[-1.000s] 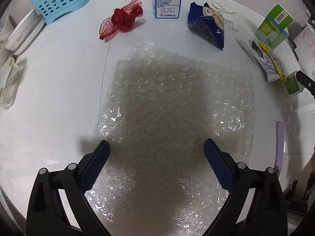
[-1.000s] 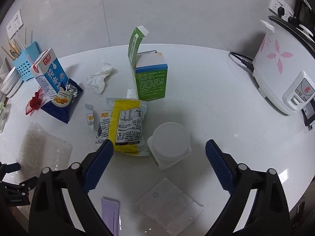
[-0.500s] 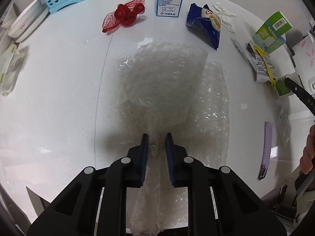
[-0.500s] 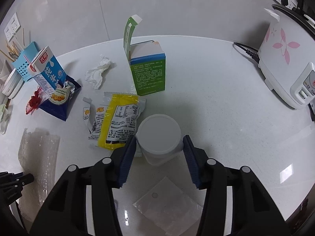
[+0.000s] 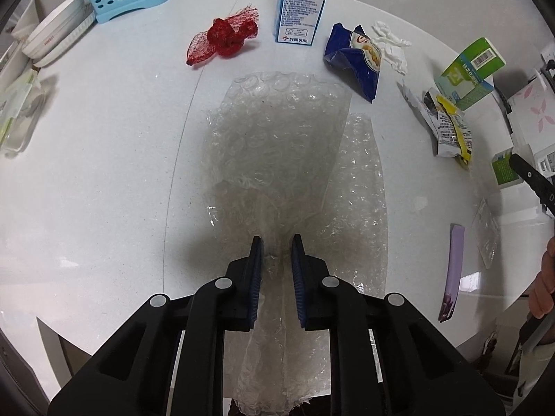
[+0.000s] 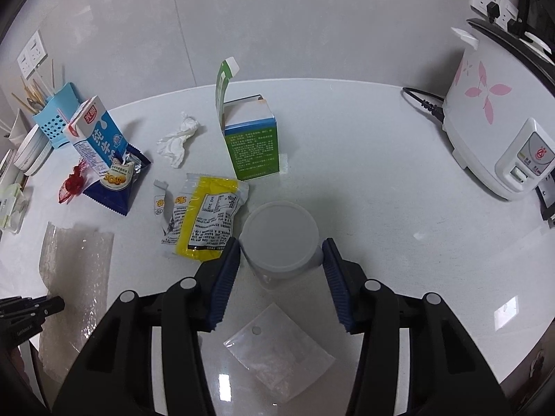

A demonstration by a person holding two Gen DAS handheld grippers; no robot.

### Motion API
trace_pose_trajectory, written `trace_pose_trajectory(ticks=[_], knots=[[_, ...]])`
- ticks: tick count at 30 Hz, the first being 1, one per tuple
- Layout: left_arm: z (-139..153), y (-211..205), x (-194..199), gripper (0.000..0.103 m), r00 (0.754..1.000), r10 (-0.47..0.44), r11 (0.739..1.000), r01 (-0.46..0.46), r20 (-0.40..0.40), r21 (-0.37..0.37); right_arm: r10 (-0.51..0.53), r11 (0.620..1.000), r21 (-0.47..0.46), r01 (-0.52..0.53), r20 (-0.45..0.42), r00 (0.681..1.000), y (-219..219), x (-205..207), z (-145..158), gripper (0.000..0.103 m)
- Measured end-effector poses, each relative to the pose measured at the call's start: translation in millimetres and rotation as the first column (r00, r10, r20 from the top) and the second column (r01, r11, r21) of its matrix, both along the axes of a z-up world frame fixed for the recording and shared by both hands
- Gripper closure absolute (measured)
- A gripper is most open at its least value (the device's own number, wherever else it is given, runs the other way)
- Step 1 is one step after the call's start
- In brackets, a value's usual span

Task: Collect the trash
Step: 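Lift the bubble wrap and white tub with both tools off the counter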

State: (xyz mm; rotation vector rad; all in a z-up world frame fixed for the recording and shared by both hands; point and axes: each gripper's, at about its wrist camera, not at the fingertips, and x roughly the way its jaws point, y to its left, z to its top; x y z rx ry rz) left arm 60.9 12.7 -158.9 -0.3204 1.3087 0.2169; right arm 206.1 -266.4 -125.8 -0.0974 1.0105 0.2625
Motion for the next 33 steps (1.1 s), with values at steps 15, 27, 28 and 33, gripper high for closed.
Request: trace_pose_trajectory(ticks=[15, 27, 28, 33], knots=[[34.1, -5.0, -18.7, 0.088, 0.992, 0.092, 0.995, -0.095, 0.086, 0.028, 0.109, 0.994, 0.029, -0.109, 0.022, 0.994, -21.5, -12.5, 27.2, 0.056], [57.7, -2.7, -40.7, 0.088, 0.988, 0.039, 0.999, -0.041, 0.146, 0.012, 0.093, 0.995, 0.040, -0.096, 0.068, 0.993, -16.4, -56.2, 54.8, 0.056], [59.6, -2.3, -43.4, 0.088, 0.988, 0.029, 0.999, -0.031, 0.152, 0.011, 0.094, 0.995, 0.039, -0.097, 0.075, 0.993, -13.4, -62.9, 57.6, 0.056], [68.5, 2.9, -58.9, 0.088, 0.985, -0.012, 1.000, 0.011, 0.174, 0.005, 0.066, 0.997, 0.044, -0.070, 0.082, 0.994, -3.1, -88.6, 65.2, 0.056]])
